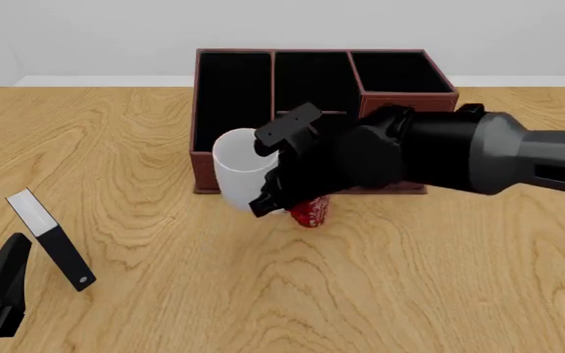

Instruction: Pick up the white mug and place it to the right of the caddy.

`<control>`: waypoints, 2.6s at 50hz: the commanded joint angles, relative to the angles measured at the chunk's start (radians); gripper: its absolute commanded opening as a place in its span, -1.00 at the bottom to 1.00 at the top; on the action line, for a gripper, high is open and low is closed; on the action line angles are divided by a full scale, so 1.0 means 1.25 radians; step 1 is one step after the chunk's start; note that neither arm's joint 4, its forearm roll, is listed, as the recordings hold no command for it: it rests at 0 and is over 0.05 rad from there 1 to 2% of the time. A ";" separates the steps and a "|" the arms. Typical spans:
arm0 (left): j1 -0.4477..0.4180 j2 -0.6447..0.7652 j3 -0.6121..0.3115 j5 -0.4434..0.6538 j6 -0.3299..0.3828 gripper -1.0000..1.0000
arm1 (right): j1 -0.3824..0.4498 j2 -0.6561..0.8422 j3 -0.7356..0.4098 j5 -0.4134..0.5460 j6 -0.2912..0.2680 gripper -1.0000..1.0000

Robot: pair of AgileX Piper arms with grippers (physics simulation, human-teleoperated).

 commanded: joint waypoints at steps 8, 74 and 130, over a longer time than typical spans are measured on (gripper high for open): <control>0.000 0.000 0.000 0.000 0.000 1.00 | -0.065 -0.095 0.007 0.002 -0.061 -1.00; 0.000 0.000 0.000 0.000 0.000 1.00 | -0.269 -0.341 0.134 -0.031 -0.036 -1.00; 0.000 0.000 0.000 0.000 0.000 1.00 | -0.515 -0.717 0.267 0.107 0.017 -1.00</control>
